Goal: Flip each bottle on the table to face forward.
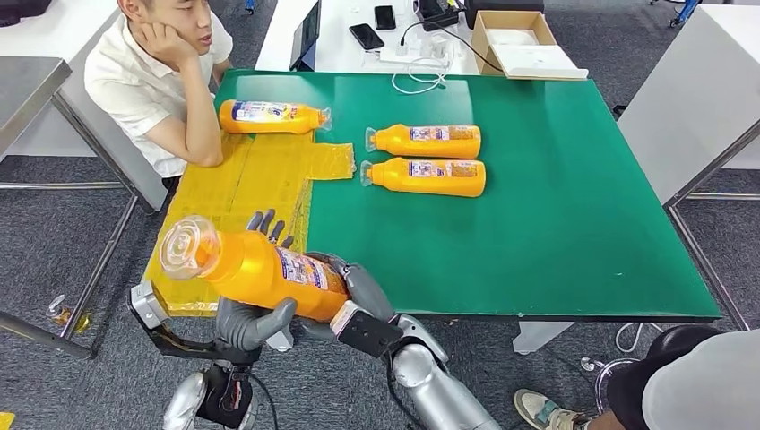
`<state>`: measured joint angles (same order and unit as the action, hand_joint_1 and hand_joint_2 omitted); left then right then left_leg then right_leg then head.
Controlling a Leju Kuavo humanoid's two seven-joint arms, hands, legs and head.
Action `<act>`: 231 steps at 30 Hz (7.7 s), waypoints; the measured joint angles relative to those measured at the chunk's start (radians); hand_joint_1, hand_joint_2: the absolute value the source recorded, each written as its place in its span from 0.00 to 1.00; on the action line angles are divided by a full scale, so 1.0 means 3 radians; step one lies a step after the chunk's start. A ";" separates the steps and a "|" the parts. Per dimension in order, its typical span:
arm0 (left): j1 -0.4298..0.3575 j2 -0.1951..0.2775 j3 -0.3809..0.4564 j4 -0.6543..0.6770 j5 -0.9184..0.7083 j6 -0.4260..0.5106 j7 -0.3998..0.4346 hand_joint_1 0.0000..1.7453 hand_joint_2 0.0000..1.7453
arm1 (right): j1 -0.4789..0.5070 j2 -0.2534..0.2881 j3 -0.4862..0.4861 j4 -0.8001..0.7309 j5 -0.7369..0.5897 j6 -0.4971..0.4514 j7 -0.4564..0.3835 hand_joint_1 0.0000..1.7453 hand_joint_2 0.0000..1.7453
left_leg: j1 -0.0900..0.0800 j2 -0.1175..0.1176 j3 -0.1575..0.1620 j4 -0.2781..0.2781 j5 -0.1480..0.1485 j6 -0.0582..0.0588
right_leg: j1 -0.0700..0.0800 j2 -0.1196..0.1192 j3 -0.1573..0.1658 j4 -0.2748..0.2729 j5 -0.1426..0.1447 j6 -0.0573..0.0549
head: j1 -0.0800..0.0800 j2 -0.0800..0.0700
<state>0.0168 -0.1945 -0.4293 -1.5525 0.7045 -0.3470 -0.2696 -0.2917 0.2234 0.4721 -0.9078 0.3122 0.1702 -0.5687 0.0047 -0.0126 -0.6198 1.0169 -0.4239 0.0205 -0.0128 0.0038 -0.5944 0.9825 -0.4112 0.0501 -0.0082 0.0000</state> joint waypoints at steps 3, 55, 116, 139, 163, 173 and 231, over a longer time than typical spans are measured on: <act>-0.0003 0.0010 0.0011 0.0020 0.0035 -0.0003 -0.0002 0.00 1.00 | -0.0055 0.0000 0.0087 0.0106 -0.0075 -0.0006 0.0000 1.00 1.00 | -0.0004 0.0008 0.0000 0.0000 0.0000 0.0000 | -0.0004 0.0002 -0.0001 -0.0001 0.0002 0.0001 | 0.0000 0.0000; -0.0050 0.0134 -0.0054 0.0066 -0.0695 0.0312 -0.0228 1.00 1.00 | 0.0047 -0.0032 0.0402 0.0311 -0.0034 -0.0504 -0.0031 0.00 1.00 | -0.0006 0.0007 -0.0001 0.0001 0.0000 0.0001 | -0.0004 0.0002 -0.0001 -0.0001 0.0002 0.0002 | 0.0000 0.0000; -0.1876 0.0498 0.0417 0.2597 -0.4527 0.2606 0.0094 1.00 1.00 | 0.0247 -0.0020 0.1020 -0.0032 0.0500 -0.1774 -0.0441 0.00 0.00 | -0.0005 0.0007 0.0000 0.0001 0.0004 0.0000 | -0.0004 0.0002 0.0000 0.0000 0.0004 0.0002 | 0.0002 0.0000; -0.2425 0.0217 0.0139 0.3719 -0.5174 0.1796 0.0456 0.00 1.00 | 0.0114 -0.0061 0.1493 -0.0012 0.0157 -0.1821 -0.0442 0.00 0.00 | -0.0006 0.0006 0.0002 0.0001 0.0005 0.0000 | -0.0004 0.0002 0.0004 0.0000 0.0004 0.0002 | 0.0001 0.0000; -0.2429 0.0062 0.0357 0.3643 -0.4463 0.1736 0.0046 0.00 1.00 | 0.0083 -0.0072 0.1616 -0.0012 0.0113 -0.1955 -0.0442 0.00 0.00 | -0.0005 0.0005 0.0002 0.0001 0.0004 0.0000 | -0.0004 0.0002 0.0004 0.0000 0.0004 0.0002 | 0.0001 0.0000; -0.2408 0.0047 0.0435 0.3612 -0.4450 0.1731 0.0040 0.00 1.00 | 0.0082 -0.0072 0.1621 -0.0010 0.0115 -0.1955 -0.0442 0.00 0.00 | -0.0005 0.0005 0.0002 0.0001 0.0004 0.0000 | -0.0004 0.0002 0.0004 0.0000 0.0004 0.0002 | 0.0001 0.0000; 0.0104 0.0319 0.0707 -0.0308 -0.1971 0.1152 -0.0889 0.00 1.00 | 0.1339 -0.0554 -0.1025 -0.1768 0.0916 -0.2615 -0.0434 0.00 1.00 | -0.0007 0.0005 -0.0001 0.0001 -0.0001 0.0001 | -0.0005 0.0003 0.0002 -0.0004 0.0002 0.0003 | 0.0000 0.0000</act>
<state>0.0479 -0.0986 -0.2173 -1.6449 0.1133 -0.0015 -0.5363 0.1099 0.0571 0.1647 -1.4384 0.5870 -0.6142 -0.6989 0.0026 -0.0113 -0.6201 1.0171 -0.4243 0.0209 -0.0143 0.0045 -0.5938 0.9812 -0.4106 0.0511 -0.0083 0.0000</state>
